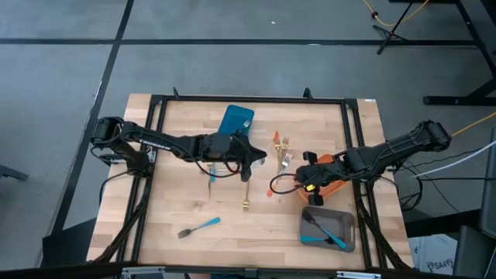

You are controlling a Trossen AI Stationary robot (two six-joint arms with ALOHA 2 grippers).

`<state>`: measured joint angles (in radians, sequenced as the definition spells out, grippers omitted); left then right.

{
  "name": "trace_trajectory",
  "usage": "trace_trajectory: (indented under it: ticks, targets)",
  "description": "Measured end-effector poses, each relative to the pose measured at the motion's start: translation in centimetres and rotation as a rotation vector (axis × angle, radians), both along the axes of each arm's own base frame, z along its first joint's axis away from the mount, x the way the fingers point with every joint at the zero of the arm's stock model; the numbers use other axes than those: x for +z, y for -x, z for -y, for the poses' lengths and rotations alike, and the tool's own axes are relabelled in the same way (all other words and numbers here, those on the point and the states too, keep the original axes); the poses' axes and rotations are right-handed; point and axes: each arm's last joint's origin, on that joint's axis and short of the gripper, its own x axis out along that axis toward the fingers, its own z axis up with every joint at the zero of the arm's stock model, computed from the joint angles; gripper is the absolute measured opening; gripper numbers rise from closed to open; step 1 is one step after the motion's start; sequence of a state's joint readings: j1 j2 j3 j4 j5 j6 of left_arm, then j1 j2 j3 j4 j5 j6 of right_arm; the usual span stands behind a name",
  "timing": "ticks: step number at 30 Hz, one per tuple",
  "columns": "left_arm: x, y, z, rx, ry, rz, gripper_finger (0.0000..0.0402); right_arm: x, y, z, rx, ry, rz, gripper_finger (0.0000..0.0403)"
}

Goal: Sort silverware by color (type)
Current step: Put the bottom orange fork into the blue bin

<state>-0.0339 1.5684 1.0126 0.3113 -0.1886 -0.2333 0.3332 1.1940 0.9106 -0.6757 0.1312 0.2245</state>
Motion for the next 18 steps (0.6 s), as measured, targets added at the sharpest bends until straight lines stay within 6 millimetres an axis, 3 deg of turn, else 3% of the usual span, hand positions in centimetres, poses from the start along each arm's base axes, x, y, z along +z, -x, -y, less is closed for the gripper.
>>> trace_trajectory:
  ticks: [10, 18]
  targets:
    - [0.5, 0.0, 2.2, -0.051, 0.0, 0.052, 0.0011, 3.9, -0.4, -0.2, 0.044, -0.001, 0.075, 0.0092]
    - [0.5, 0.0, 2.4, -0.063, -0.033, 0.046, 0.0011, 5.6, -0.7, 0.0, 0.025, 0.087, 0.151, 0.0092]
